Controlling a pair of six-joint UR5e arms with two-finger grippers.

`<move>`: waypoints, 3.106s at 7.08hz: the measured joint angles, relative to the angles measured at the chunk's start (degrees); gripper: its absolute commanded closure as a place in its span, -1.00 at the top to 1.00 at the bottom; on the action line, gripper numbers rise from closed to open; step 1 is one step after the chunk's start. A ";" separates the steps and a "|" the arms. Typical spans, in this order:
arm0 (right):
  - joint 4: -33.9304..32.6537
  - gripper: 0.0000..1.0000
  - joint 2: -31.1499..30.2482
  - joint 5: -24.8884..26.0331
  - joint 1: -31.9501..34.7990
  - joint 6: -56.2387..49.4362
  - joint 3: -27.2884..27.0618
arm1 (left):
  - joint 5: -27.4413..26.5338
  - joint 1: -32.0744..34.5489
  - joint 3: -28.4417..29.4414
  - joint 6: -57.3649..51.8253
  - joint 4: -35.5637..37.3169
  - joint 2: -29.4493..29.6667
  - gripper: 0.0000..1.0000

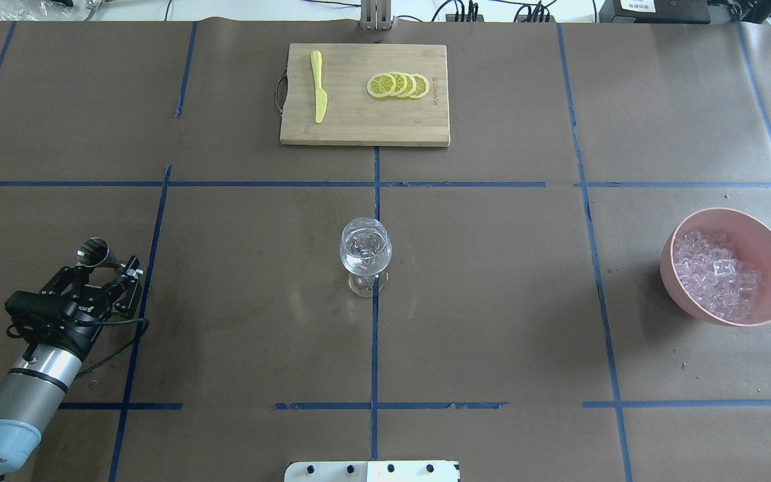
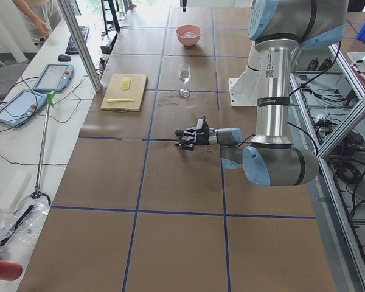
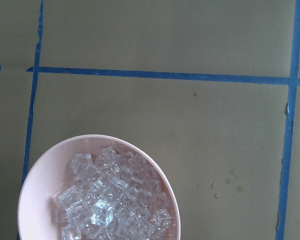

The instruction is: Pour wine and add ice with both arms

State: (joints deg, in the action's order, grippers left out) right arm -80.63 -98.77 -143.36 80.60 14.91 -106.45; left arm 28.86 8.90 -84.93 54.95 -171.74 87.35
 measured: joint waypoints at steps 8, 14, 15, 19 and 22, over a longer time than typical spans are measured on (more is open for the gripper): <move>0.21 1.00 0.04 -0.17 0.00 1.27 -0.15 | 0.32 -0.91 -1.27 -1.75 -7.36 -0.39 -1.00; 0.27 1.00 0.24 -0.22 0.00 1.26 -0.28 | 5.65 2.61 -8.78 -16.08 -6.34 8.87 -1.00; 0.29 1.00 0.24 -0.22 0.00 1.26 -0.38 | 5.65 3.12 -9.65 -16.27 -5.51 10.12 -1.00; 0.30 1.00 0.25 -0.17 0.00 1.19 -0.57 | 5.67 3.10 -13.21 -16.58 0.89 14.24 -1.00; 0.30 1.00 0.32 0.07 0.00 1.15 -0.59 | 5.54 2.73 -13.68 -18.17 1.70 15.28 -1.00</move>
State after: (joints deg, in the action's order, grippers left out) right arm -80.33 -98.45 -143.30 80.59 16.06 -107.04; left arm 34.40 11.63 -98.62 36.78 -170.04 102.64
